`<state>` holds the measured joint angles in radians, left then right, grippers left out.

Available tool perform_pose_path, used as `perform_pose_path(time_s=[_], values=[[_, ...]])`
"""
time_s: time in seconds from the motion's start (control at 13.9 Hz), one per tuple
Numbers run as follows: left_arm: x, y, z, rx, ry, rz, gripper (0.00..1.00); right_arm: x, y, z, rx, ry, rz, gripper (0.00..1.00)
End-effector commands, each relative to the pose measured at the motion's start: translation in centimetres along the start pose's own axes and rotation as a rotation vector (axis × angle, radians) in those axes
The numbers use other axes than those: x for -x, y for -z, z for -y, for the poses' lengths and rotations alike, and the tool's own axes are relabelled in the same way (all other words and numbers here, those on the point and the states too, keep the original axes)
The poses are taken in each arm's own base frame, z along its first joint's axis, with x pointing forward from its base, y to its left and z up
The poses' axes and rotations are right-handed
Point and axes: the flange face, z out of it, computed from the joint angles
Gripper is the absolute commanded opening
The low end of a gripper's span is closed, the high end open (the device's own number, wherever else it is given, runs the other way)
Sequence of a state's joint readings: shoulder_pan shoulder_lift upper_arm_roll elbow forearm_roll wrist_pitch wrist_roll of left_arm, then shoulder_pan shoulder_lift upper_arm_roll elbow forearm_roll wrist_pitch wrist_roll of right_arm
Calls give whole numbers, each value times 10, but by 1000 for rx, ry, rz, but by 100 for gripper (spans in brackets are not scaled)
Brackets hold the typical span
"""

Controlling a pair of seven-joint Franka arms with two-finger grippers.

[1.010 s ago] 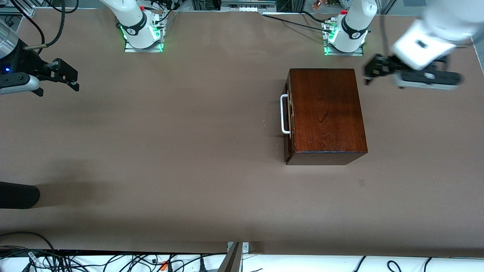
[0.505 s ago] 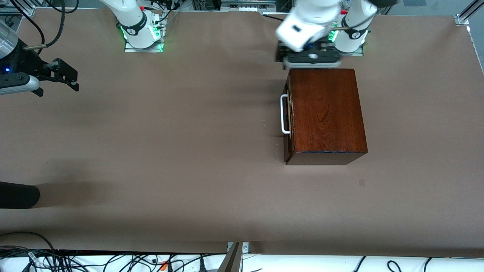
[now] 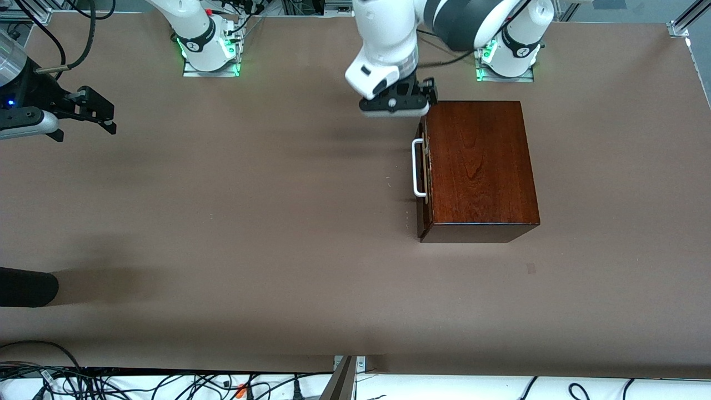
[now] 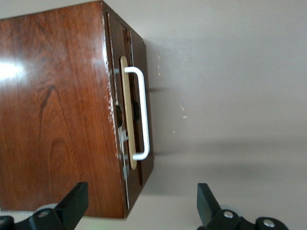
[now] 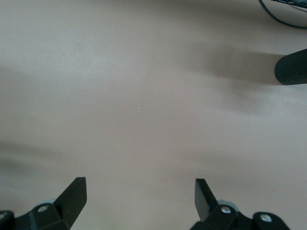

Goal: Open drawer, take yellow block, close drawer

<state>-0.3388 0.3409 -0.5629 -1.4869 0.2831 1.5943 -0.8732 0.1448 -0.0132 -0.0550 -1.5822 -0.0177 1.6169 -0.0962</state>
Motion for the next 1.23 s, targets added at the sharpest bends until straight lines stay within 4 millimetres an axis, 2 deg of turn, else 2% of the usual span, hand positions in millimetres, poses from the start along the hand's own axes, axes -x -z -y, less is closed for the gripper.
perform_pose_path(time_s=[0.0, 0.36, 0.65, 0.79, 1.15], values=[[-18, -22, -17, 0, 40, -29, 100, 1, 4, -1, 8, -11, 0, 100], [-44, -94, -36, -54, 28, -26, 100, 0, 3, -1, 9, -12, 0, 100], [-57, -135, -42, -92, 9, -39, 100, 1, 4, -1, 9, -13, -2, 100], [-61, -150, -40, -110, 3, -44, 100, 0, 3, -1, 9, -11, 0, 100], [-62, -170, -34, -140, 6, -19, 100, 0, 3, -1, 9, -11, 0, 100]])
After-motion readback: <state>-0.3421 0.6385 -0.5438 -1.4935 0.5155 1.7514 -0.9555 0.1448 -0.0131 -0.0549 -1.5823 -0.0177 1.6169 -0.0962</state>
